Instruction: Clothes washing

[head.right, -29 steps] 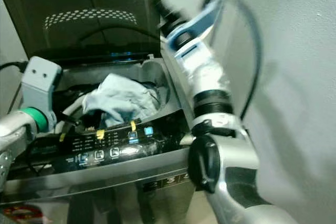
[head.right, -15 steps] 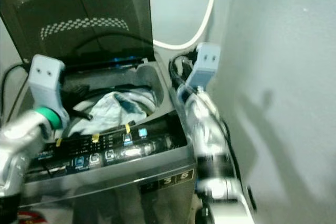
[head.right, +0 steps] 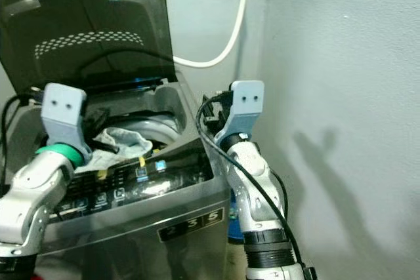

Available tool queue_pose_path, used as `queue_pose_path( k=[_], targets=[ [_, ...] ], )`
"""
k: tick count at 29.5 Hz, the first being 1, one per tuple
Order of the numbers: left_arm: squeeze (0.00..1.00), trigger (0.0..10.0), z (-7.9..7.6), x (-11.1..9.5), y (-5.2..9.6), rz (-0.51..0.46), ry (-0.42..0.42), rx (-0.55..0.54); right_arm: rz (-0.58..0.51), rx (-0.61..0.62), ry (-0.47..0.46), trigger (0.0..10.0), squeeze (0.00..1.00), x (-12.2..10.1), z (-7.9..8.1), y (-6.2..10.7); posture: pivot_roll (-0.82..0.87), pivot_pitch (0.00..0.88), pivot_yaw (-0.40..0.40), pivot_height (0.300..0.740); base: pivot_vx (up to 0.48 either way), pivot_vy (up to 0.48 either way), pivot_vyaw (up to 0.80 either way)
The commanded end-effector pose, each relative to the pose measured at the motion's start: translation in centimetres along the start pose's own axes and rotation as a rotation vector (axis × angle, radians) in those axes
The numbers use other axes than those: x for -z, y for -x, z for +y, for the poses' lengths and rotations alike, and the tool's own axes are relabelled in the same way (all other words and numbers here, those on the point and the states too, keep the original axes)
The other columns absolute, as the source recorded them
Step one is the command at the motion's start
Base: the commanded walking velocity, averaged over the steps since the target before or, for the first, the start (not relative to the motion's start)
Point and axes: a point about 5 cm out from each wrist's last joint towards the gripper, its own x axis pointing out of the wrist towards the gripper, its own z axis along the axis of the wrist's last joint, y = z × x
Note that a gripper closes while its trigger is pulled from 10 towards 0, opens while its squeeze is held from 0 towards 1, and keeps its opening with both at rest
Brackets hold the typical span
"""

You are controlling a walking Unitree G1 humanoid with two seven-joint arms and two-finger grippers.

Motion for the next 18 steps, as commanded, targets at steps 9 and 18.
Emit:
queue_pose_path(
  k=[9, 18],
  targets=[
    [0.00, 10.0, 0.9, 1.0, 1.1, 0.003, -0.014, -0.103, 0.014, -0.103, 0.023, 10.0, 0.00, 0.0, 1.0, -0.3, 0.01, 0.000, -0.010, 0.740, 0.000, 0.000, 0.00],
    [0.00, 10.0, 0.6, 1.2, 2.0, 0.017, -0.008, -0.106, -0.015, -0.168, -0.017, 10.0, 0.00, -0.2, 2.4, -0.5, 0.03, 0.014, -0.059, 0.740, 0.000, 0.000, 0.00]
  ],
)
